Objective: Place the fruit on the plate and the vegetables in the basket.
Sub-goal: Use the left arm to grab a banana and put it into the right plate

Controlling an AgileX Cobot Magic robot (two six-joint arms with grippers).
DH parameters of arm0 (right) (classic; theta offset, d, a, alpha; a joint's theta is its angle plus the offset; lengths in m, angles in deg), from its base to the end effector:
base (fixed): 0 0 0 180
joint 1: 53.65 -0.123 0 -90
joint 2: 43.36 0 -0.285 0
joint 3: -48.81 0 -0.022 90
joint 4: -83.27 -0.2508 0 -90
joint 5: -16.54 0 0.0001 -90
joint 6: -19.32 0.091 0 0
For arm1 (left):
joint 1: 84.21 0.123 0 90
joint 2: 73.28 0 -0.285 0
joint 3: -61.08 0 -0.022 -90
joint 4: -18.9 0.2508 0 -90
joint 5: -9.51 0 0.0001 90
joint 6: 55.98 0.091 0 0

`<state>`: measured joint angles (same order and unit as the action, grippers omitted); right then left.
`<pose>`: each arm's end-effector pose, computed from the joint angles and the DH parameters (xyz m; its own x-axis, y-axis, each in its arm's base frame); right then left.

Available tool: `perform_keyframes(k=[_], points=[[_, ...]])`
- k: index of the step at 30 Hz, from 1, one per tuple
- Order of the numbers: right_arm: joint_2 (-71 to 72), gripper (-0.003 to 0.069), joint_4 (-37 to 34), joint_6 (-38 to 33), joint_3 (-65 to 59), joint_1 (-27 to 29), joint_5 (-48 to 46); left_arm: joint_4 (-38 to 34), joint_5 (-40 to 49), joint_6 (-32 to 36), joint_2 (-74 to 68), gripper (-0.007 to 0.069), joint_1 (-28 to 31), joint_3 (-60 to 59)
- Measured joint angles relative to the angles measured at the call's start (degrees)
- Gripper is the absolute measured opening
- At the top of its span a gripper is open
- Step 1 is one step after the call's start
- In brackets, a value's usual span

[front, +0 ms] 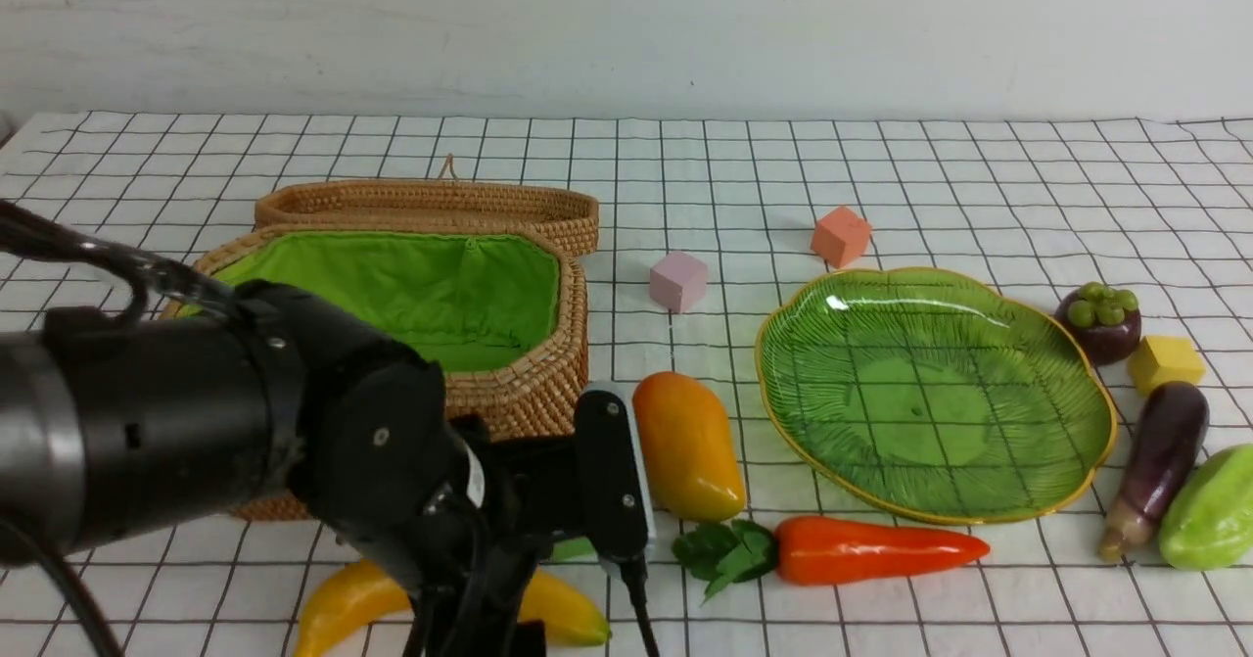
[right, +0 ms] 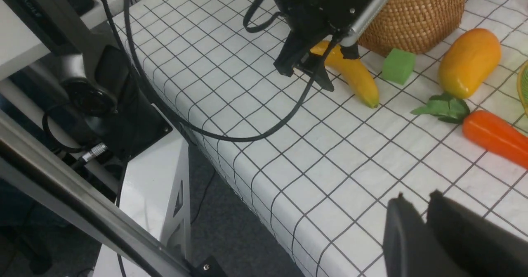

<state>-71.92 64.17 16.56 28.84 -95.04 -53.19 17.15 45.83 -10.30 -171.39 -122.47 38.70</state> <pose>-0.0185 0.0210 0.4022 -0.4012 -0.2633 -0.8773 -0.8076 0.5536 0.2032 0.2371 -0.1891 0.2132 -0.0807 0.9525 -0.2937 0.9511 0.1617 0.2631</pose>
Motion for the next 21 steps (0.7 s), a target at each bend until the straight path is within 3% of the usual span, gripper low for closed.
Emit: perform_keyframes(k=[3,7,18,21], points=[[-0.04,0.0108,-0.54,0.0,0.0,0.0,0.0,2.49,-3.48,0.1,-2.33,0.0577,0.0,0.0],[-0.04,0.0111,-3.04,0.0,0.0,0.0,0.0,4.79,-5.48,0.1,-5.83,0.0542,0.0,0.0],[-0.04,0.012,-6.54,0.0,0.0,0.0,0.0,5.35,-0.36,0.23,-9.24,0.0351,0.0,0.02],[-0.04,0.012,-6.54,-0.09,0.0,0.0,0.0,5.21,0.48,0.37,-9.84,0.0332,0.0,0.14]])
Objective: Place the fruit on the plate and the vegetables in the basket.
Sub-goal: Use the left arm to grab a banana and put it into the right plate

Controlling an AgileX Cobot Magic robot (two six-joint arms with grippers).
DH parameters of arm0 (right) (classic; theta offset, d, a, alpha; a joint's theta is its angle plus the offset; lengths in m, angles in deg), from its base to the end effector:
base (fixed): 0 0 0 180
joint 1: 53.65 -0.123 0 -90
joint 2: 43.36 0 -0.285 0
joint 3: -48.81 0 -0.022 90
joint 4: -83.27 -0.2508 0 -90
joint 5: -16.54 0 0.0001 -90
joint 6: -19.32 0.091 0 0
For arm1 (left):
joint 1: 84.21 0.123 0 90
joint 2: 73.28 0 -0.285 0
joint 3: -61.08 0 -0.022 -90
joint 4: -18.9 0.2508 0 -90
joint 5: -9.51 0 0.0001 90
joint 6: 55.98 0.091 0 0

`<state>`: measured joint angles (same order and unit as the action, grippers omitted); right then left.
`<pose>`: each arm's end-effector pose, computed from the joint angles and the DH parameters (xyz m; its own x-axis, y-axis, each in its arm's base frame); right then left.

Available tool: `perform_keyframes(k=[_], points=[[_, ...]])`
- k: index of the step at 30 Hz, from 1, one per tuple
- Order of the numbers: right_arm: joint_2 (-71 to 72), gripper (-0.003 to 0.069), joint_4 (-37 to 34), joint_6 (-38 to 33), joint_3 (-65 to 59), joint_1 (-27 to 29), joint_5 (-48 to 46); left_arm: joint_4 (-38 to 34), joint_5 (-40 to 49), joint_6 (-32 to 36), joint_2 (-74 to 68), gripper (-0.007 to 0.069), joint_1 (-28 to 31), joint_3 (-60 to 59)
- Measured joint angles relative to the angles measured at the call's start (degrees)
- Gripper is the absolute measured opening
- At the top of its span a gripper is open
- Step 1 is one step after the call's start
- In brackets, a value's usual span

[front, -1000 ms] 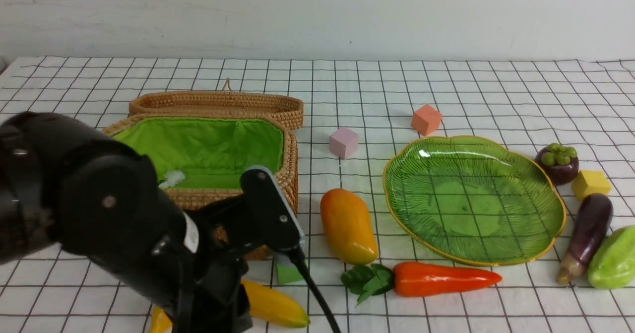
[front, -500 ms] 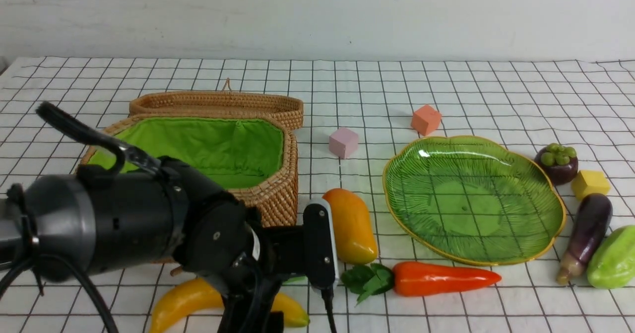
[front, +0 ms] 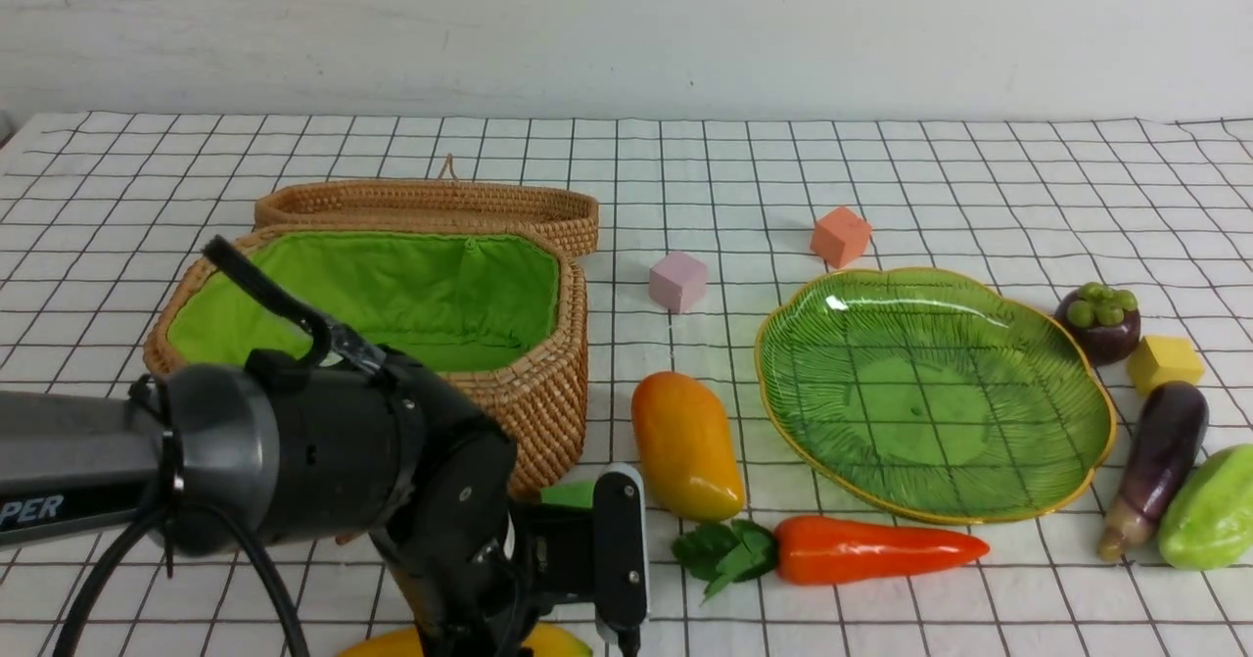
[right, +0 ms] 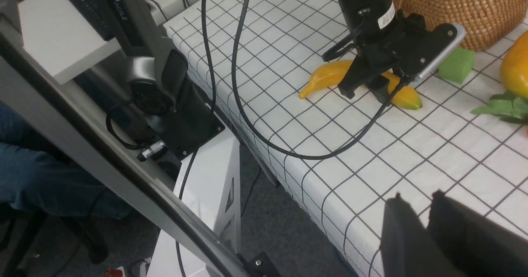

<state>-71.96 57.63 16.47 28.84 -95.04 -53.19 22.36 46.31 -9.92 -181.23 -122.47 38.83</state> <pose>-0.0261 0.0262 0.4050 -0.4308 -0.2399 -0.8700 -0.8333 0.4757 0.2815 0.2486 -0.1919 0.1604 -0.0425 0.9916 -0.1221 0.9790 0.0658 0.1932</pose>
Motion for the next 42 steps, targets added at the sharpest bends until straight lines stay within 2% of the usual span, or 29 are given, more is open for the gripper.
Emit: perform_keyframes(k=[7,11,12,17,22,25,28,31,33,35,37,42], points=[[0.0,0.0123,-0.13,-1.21,0.0,0.0,0.0,-0.05,0.11,-0.07,-0.13,0.0423,0.0,0.19],[0.0,0.0127,-0.13,-1.27,0.0,0.0,0.0,-0.17,0.73,-3.02,-0.13,0.0371,0.0,0.19],[0.0,0.0129,-0.13,-1.33,0.0,0.0,0.0,-0.1,1.17,-5.2,-0.13,0.0301,0.0,0.27],[0.0,0.0132,0.16,-1.39,0.0,0.0,0.28,1.01,5.07,-11.85,0.55,0.0304,0.0,2.61],[0.0,0.0136,2.58,-0.29,0.0,0.0,2.31,-1.93,11.09,-16.41,5.89,0.0304,-0.53,8.27],[0.0,0.0141,8.35,4.66,0.0,0.0,6.19,-3.98,13.14,-17.37,9.89,0.0304,-4.64,15.49],[0.0,0.0141,15.49,10.4,0.0,0.0,9.38,-4.85,9.98,-17.45,9.52,0.0304,-8.73,21.52],[-0.03,0.0141,26.27,18.93,0.0,0.0,12.08,-6.02,3.46,-17.45,3.8,0.0304,-11.44,30.1],[-0.03,0.0141,29.32,21.6,0.0,0.0,12.44,-6.61,1.74,-17.45,0.93,0.0304,-11.55,33.3],[-0.03,0.0141,34.91,26.96,0.0,0.0,12.5,-7.43,-0.46,-17.69,-6.98,0.0304,-11.55,41.9],[-0.03,0.0141,36.17,29.86,0.0,0.0,12.31,-7.38,-0.95,-18.81,-14.96,0.0304,-11.49,50.8],[-0.03,0.0141,34.49,31.08,-0.24,0.0,11.13,-7.19,-2.11,-19.42,-27.58,0.0304,-11.49,65.69]])
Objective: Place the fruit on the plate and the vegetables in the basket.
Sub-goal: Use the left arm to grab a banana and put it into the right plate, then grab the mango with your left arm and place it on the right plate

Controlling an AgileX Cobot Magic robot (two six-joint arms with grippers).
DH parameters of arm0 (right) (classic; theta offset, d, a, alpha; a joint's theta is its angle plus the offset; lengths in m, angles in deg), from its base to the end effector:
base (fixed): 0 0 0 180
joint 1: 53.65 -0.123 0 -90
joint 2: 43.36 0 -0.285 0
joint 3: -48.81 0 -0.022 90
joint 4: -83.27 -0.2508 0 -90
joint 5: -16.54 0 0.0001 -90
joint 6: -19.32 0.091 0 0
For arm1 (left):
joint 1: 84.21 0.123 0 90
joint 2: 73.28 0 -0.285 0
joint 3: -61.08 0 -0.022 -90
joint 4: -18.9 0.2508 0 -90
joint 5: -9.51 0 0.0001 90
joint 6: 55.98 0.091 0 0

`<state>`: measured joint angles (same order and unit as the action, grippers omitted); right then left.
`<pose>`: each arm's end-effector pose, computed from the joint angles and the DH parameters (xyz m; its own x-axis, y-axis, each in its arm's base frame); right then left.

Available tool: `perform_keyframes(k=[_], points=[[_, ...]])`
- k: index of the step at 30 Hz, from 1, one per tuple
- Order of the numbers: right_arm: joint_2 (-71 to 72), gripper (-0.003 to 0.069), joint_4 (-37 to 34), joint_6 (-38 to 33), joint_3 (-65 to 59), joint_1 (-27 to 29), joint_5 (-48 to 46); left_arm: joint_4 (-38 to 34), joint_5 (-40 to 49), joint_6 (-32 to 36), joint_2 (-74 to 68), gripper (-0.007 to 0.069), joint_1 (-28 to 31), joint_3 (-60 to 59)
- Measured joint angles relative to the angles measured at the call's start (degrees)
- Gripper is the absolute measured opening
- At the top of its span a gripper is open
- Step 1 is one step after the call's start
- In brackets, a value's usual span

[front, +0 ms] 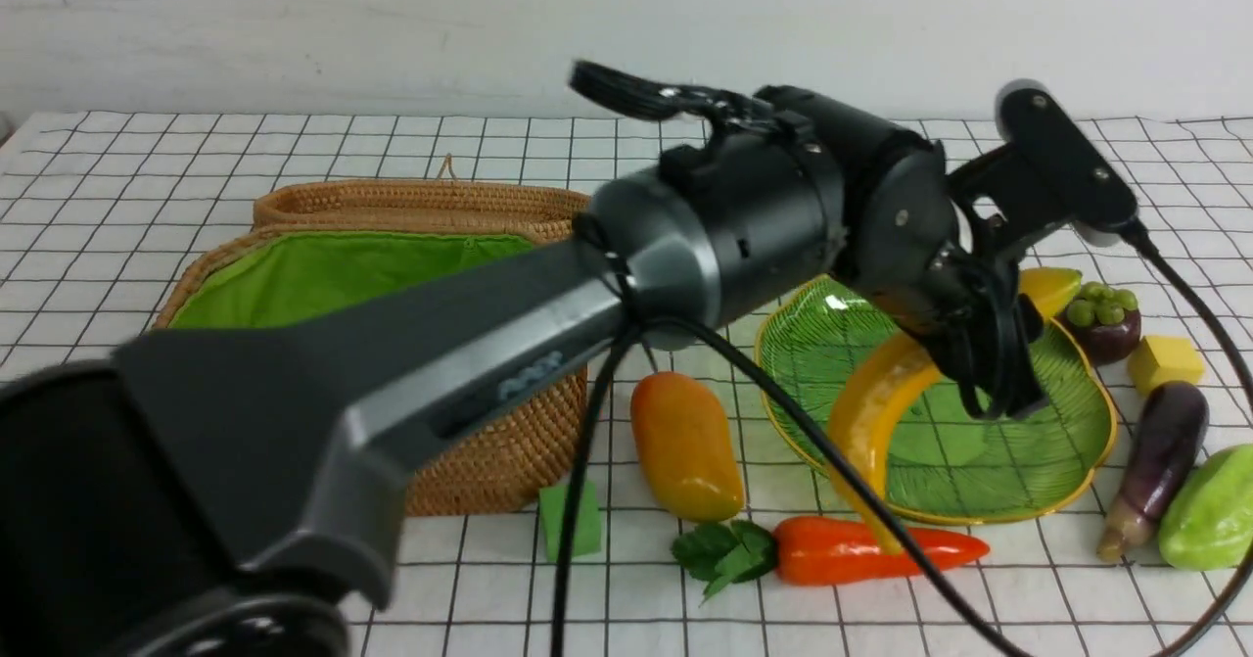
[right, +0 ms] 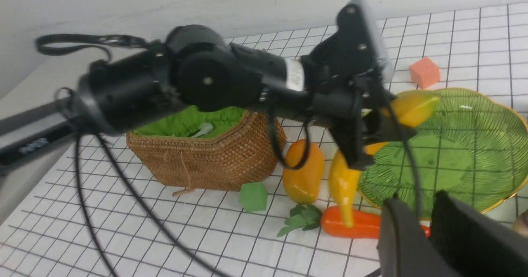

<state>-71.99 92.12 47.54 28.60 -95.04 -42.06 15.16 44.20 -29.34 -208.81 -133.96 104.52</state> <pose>0.0157 -0.0021 0.4145 -0.4271 0.1522 -0.8913 -0.4260 0.8356 0.3469 0.3383 -0.4049 0.2810 -0.0415 0.6674 -0.7436 0.8712 0.3886 0.3001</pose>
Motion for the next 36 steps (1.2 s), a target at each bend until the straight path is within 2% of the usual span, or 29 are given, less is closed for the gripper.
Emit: perform_keyframes(k=[5,9,16,22,28,30,34,36], points=[[0.0,0.0141,-1.47,0.15,-0.14,0.0,-1.24,0.72,-4.91,-0.17,-9.01,0.0304,0.19,8.48],[0.0,0.0141,-3.14,-0.57,-0.15,0.0,-2.73,1.42,-9.74,-0.23,-11.76,0.0307,0.42,9.47],[0.0,0.0144,-7.45,-4.72,-0.2,0.0,-5.45,3.29,-18.52,-0.85,-14.65,0.0355,1.79,9.65],[0.0,0.0146,-9.72,-6.6,-0.2,0.0,-5.56,3.74,-19.1,-0.99,-15.01,0.0386,2.3,9.65],[0.0,0.0149,-10.49,-6.75,-0.2,0.0,-5.62,3.24,-19.14,-0.99,-15.01,0.0505,2.3,9.65],[0.0,0.015,-10.64,-6.75,-0.2,0.0,-5.79,3.0,-17.78,-0.99,-14.39,0.0568,2.3,9.65],[0.0,0.015,-10.64,-6.75,-0.2,0.0,-5.85,1.83,-16.35,-1.03,-12.85,0.0612,2.3,9.65],[0.0,0.0151,-10.64,-6.82,-0.2,0.0,-5.91,-0.86,-11.91,-1.18,-10.6,0.0614,2.3,9.65]])
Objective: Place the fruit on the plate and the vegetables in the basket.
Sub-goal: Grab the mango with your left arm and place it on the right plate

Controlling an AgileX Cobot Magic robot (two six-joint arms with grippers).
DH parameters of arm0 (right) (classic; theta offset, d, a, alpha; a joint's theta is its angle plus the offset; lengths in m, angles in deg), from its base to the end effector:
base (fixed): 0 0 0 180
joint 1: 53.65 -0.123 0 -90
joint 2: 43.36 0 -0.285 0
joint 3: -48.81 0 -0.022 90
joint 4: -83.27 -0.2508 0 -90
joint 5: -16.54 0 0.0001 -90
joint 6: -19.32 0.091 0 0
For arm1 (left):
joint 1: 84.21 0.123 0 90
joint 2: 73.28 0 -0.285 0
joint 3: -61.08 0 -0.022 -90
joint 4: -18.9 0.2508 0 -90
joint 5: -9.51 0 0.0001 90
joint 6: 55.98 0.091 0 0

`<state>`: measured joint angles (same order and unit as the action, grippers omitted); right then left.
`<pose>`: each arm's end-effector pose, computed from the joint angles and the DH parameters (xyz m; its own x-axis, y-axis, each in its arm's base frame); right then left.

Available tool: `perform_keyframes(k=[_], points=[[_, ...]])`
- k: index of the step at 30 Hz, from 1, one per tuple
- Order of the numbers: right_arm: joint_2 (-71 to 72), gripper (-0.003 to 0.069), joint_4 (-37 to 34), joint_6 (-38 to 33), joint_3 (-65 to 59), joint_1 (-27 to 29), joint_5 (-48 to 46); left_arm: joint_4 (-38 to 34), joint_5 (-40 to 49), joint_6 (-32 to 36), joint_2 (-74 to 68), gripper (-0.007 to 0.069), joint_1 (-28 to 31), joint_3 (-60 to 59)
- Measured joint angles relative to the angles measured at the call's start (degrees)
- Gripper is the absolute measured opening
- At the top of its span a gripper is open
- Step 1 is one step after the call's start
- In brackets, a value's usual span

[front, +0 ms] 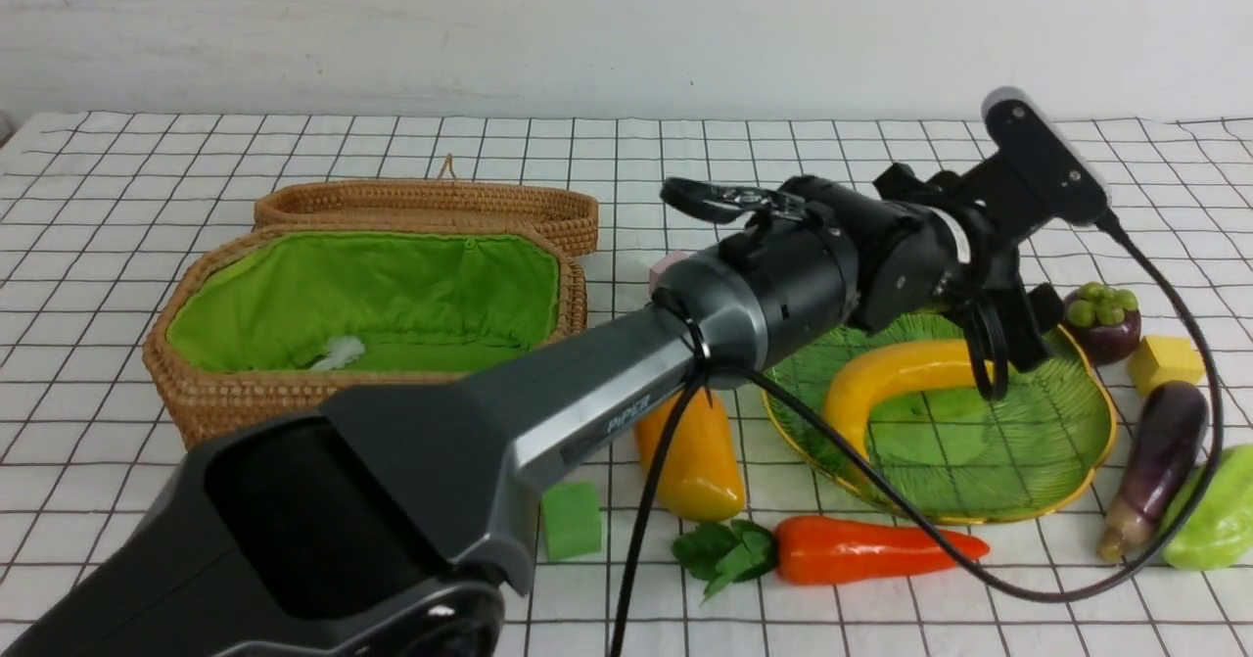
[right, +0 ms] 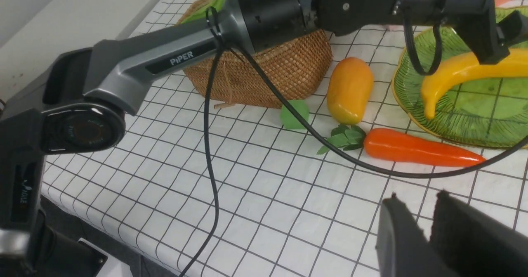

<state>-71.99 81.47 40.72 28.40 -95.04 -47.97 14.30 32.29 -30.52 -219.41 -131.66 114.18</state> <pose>0.0044 0.0073 0.4042 -0.5343 0.0320 -0.8447 -0.5170 0.7782 0.3565 0.3835 -0.4219 0.2509 -0.0005 0.5355 -0.8446 0.8104 0.4951 0.3134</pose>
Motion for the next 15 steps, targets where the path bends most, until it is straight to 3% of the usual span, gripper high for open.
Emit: perform_keyframes(k=[3,6,7,8,11,13,15], points=[[0.0,0.0151,0.0,-0.11,0.0,0.0,-0.14,-4.43,8.8,-2.95,2.96,0.0574,0.0,0.0],[0.0,0.0153,-0.06,-0.11,0.0,0.0,-1.37,-9.14,18.64,-9.63,6.71,0.0476,0.0,0.0],[0.0,0.0153,-0.01,-0.11,0.0,0.0,-2.64,-10.42,25.03,-13.82,9.26,0.0381,0.0,0.0],[0.0,0.0153,-0.01,-0.11,0.0,0.0,-2.75,-10.53,26.61,-15.0,9.6,0.0353,0.0,0.0],[0.0,0.0155,-0.01,-0.68,0.0,0.0,-3.28,-9.13,38.49,-22.79,15.03,0.0106,0.0,0.0],[0.0,0.0158,-0.01,-1.63,0.0,0.0,-3.18,-6.12,44.11,-25.45,17.39,0.0007,-0.06,0.12],[0.0,0.016,-0.01,-2.76,0.0,0.0,-3.08,-3.98,47.22,-27.12,18.81,-0.0013,-0.06,0.18]])
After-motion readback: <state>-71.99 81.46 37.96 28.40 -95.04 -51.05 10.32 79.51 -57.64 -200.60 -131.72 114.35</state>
